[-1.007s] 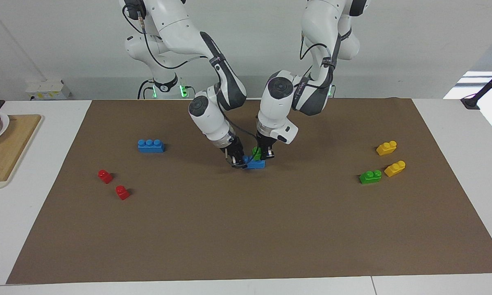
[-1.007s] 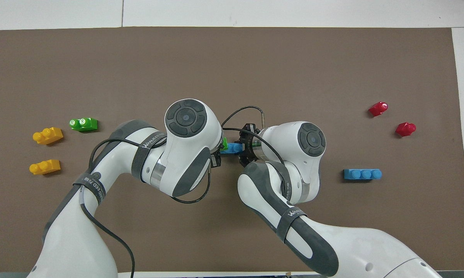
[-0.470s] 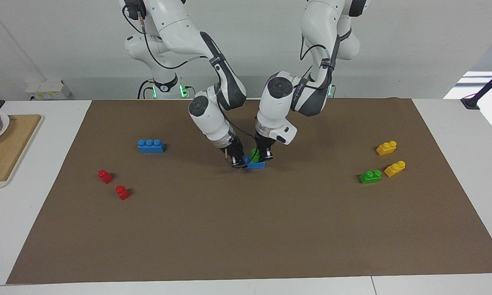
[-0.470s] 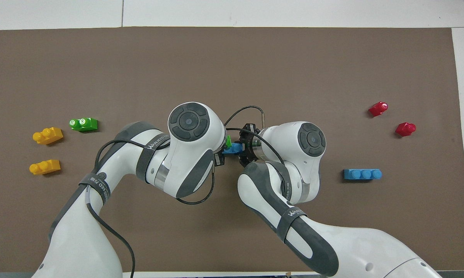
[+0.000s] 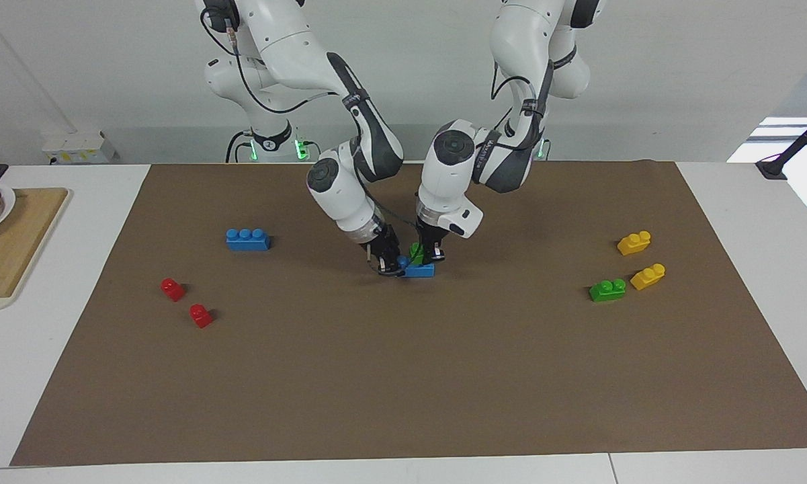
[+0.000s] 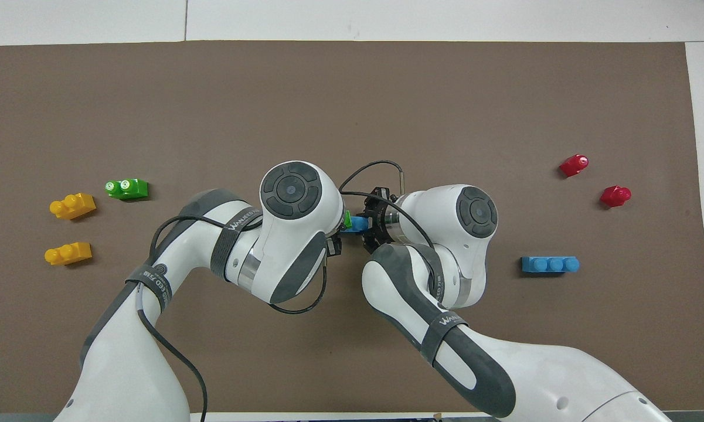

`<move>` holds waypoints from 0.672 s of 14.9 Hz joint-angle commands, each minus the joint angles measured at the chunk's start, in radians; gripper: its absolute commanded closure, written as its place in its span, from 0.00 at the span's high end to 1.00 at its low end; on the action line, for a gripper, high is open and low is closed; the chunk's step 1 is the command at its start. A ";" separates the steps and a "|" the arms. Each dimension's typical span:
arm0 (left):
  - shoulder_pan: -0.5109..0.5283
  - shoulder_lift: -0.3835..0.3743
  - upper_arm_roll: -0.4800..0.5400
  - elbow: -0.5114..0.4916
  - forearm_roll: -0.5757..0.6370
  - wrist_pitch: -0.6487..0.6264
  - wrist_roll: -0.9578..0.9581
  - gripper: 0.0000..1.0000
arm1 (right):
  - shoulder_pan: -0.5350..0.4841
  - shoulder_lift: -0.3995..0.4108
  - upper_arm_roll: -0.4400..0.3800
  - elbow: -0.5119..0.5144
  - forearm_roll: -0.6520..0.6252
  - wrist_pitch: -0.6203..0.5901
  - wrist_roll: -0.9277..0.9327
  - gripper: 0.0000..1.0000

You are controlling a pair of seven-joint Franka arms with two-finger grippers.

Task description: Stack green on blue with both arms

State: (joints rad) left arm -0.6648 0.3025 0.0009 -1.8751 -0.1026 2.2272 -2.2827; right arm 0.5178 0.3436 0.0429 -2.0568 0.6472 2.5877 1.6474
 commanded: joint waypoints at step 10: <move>-0.019 -0.002 0.014 -0.061 0.021 0.060 0.067 0.00 | -0.004 -0.002 0.003 -0.025 0.029 0.042 -0.031 0.00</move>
State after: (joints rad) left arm -0.6676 0.2988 0.0001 -1.8930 -0.0985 2.2596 -2.2560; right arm 0.5178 0.3437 0.0434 -2.0573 0.6473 2.5892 1.6474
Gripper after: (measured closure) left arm 0.652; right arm 0.656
